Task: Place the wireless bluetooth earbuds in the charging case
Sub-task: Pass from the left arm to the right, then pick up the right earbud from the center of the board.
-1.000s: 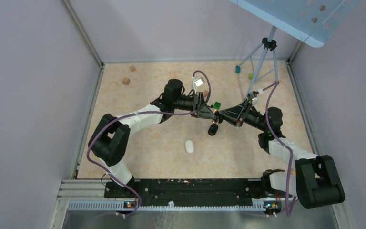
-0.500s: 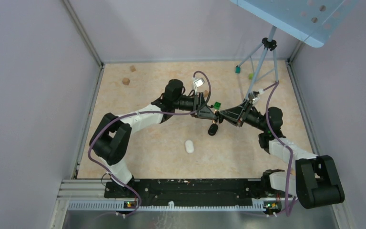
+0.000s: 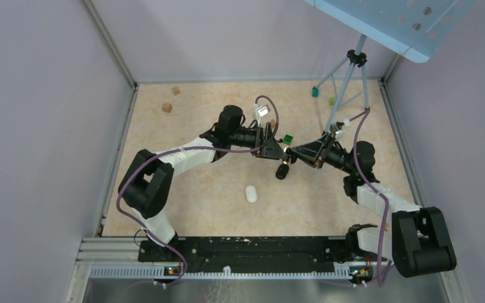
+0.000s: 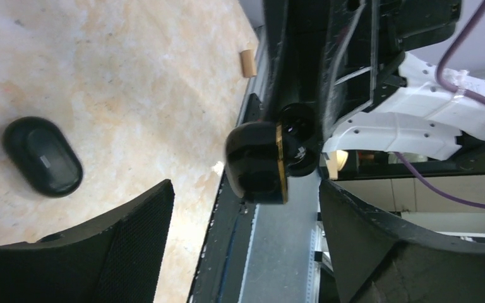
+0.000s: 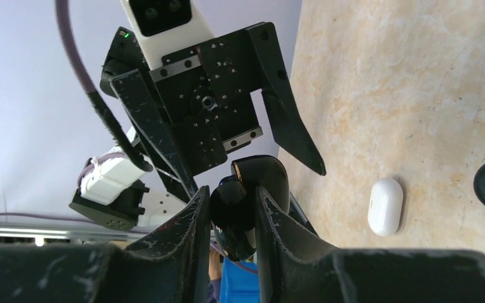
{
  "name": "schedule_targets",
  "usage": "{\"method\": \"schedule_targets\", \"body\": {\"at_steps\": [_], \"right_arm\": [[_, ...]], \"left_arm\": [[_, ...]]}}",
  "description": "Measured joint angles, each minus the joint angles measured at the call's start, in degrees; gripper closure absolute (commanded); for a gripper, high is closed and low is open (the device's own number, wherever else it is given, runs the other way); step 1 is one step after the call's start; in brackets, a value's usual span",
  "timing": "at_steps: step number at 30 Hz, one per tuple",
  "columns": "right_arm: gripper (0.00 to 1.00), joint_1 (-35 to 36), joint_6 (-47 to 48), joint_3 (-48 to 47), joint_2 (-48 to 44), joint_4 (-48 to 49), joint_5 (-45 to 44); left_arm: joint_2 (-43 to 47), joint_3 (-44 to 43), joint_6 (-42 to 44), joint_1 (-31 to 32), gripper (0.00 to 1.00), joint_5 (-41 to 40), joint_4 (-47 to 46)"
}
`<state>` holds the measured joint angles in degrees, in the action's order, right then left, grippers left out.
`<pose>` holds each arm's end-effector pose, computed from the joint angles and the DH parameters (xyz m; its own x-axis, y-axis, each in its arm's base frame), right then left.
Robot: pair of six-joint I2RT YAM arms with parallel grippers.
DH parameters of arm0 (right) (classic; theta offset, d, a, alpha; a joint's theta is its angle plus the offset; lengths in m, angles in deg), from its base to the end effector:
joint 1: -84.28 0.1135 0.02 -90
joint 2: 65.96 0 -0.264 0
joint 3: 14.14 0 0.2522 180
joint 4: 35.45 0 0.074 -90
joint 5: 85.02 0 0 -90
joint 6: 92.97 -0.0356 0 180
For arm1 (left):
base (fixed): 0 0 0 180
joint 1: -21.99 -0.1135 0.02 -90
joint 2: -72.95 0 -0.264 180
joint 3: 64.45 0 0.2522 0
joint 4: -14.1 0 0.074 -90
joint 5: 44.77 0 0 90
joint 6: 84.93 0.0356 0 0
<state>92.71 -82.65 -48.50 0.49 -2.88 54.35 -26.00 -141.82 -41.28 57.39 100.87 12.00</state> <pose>0.2190 0.0598 0.2223 -0.8310 0.5245 -0.1854 -0.1597 0.0943 0.9826 0.2962 -0.2466 0.2501 -0.8832 0.1267 -0.4515 0.4669 0.1461 -0.8722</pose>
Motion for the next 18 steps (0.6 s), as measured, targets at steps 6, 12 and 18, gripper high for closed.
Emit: {"method": "schedule_targets", "body": {"at_steps": [6,12,18], "right_arm": [[1.00,-2.6,0.7,0.7,-1.0,-1.9,0.3],[1.00,-6.5,3.8,0.7,-3.5,-8.7,1.6],[1.00,-10.8,6.1,0.7,-6.5,-14.9,3.2]], "left_arm": [[1.1,-0.3,8.9,-2.8,0.01,-2.8,9.9],[1.4,-10.1,25.2,-3.0,0.01,-14.3,26.8],[-0.2,-14.7,35.8,-1.9,0.10,-20.7,27.4]]}}
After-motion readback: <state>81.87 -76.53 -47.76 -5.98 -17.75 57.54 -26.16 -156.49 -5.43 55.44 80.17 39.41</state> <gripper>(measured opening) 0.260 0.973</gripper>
